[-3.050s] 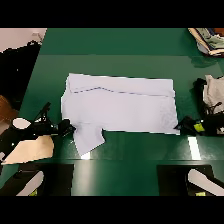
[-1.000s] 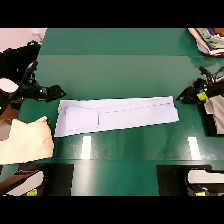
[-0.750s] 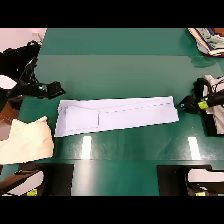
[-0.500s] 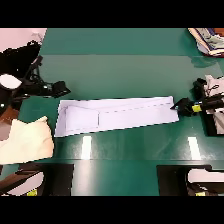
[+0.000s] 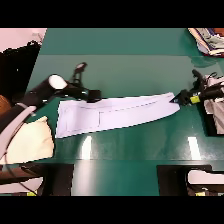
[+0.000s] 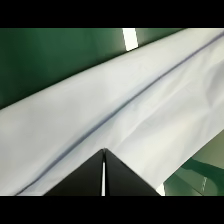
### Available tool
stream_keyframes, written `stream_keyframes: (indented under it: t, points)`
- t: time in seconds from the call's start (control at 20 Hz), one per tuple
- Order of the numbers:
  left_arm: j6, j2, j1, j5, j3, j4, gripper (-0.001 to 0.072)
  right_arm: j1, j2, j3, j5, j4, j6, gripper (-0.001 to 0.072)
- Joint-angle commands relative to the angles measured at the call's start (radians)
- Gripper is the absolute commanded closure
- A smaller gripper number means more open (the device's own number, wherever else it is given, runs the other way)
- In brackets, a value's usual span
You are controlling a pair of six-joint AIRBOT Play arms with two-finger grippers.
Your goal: Fold the shirts.
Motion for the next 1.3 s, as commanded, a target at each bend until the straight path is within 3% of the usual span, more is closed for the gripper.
stream_keyframes:
  t: [0.0,0.3,0.6,0.95,1.25]
  points:
    - [-0.030,-0.169,-0.124,0.003,0.126,-0.002,0.0688,0.050,0.093,0.114,0.066,0.107,0.067,0.0696]
    - [-0.038,-0.344,-0.229,-0.002,0.266,-0.006,0.0688,0.300,0.190,0.278,0.055,0.142,0.131,0.0696]
    - [-0.058,-0.341,-0.164,-0.106,0.278,0.001,0.0689,0.484,0.179,0.369,0.011,0.134,0.130,0.0696]
    - [-0.024,-0.063,0.069,-0.177,0.279,0.108,0.0688,0.703,0.124,0.369,-0.114,0.136,0.110,0.0696]
    - [-0.007,0.219,0.350,-0.241,0.279,0.243,0.0687,1.032,-0.107,0.396,-0.376,0.200,-0.008,0.0694]
